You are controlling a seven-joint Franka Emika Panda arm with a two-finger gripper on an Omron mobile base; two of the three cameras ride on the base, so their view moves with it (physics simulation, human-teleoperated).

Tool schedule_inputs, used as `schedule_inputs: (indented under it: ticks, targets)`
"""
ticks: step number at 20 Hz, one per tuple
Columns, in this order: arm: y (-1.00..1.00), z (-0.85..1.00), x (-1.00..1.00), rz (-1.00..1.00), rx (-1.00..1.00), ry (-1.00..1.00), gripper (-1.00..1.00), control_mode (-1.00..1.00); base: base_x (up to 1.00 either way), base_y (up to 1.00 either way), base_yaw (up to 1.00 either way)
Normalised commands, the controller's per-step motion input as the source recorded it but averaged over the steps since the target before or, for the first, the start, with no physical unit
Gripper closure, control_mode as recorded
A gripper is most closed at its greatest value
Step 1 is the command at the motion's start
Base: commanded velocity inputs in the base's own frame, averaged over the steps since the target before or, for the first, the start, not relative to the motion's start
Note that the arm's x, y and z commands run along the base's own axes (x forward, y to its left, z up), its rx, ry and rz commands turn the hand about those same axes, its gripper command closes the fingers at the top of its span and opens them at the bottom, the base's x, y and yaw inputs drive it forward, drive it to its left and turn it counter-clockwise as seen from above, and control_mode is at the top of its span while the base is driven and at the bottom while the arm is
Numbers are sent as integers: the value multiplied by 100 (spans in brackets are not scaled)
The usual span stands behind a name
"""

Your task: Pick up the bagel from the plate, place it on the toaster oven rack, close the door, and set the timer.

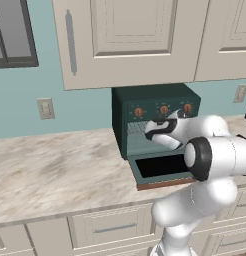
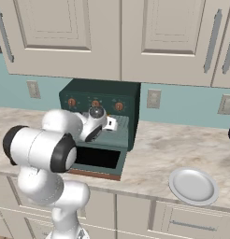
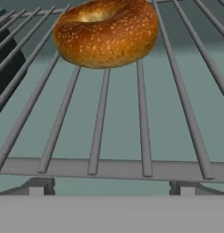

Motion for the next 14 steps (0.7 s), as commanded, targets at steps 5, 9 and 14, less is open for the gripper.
schedule_inputs:
  ticks: [5, 9, 14]
  targets:
    - [-26, 3, -17, 1, 7, -17, -100, -100, 0, 0, 0]
    - [-30, 34, -79, 0, 12, -23, -100, -100, 0, 0, 0]
    - [-37, 81, -57, -2, 16, -1, -100, -100, 0, 0, 0]
